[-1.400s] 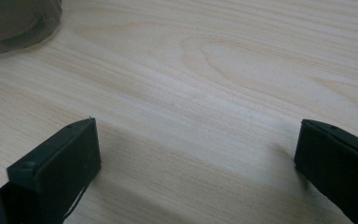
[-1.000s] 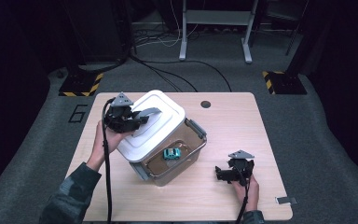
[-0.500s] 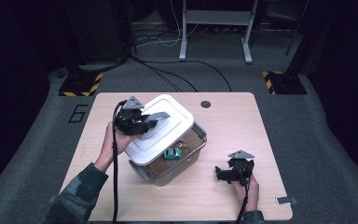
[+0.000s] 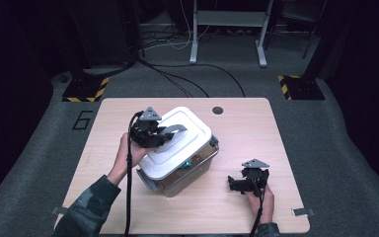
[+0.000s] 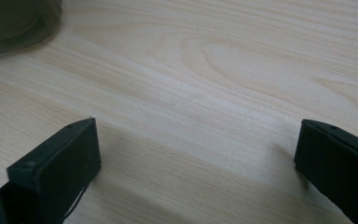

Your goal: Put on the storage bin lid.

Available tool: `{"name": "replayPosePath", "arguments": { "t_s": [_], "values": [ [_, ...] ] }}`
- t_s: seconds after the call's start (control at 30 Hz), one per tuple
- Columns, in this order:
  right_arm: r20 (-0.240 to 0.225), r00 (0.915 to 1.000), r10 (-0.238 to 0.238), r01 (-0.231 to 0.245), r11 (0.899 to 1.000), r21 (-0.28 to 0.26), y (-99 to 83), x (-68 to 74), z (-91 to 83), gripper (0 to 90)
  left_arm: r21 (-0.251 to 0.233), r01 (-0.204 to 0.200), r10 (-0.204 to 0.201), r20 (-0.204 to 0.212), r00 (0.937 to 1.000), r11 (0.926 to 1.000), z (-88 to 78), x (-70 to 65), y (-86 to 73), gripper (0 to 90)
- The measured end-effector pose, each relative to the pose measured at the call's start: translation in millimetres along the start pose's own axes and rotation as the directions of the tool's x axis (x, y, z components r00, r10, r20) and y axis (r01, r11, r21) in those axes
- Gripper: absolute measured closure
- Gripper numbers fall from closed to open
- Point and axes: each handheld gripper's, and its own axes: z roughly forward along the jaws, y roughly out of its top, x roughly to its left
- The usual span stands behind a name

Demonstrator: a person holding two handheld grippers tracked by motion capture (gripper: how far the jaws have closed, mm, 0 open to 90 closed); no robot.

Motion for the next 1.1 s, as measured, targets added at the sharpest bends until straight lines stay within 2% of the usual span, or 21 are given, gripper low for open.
{"name": "replayPosePath", "arguments": {
  "t_s": [0.23, 0.6, 0.77, 0.97, 1.1],
  "values": [
    [0.000, 1.0000, 0.000, 0.000, 1.000, 0.000, 0.0, 0.0, 0.0, 0.0, 0.024, 0.009, -0.010, 0.021, 0.9997, 0.9997, 10.7, -7.2, -3.6, 66.7],
    [-0.001, 1.0000, -0.003, 0.003, 1.000, 0.001, -0.1, -0.2, -0.1, 0.0, 0.054, -0.001, -0.001, 0.041, 0.9992, 0.9985, 22.3, -18.2, -7.8, 66.6],
    [-0.001, 1.0000, -0.004, 0.004, 1.000, 0.001, -0.1, -0.2, -0.1, 0.0, 0.050, 0.002, -0.004, 0.041, 0.9992, 0.9988, 24.3, -21.6, -8.4, 66.5],
    [-0.001, 1.0000, -0.003, 0.003, 1.000, 0.001, -0.1, -0.2, -0.1, 0.0, 0.074, -0.020, 0.018, 0.036, 0.9992, 0.9971, 27.3, -25.6, -10.9, 66.4],
    [-0.001, 1.0000, -0.003, 0.003, 1.000, 0.001, -0.1, -0.2, -0.1, 0.0, 0.081, -0.017, 0.014, 0.032, 0.9994, 0.9966, 29.5, -25.8, -13.9, 66.1]
  ]
}}
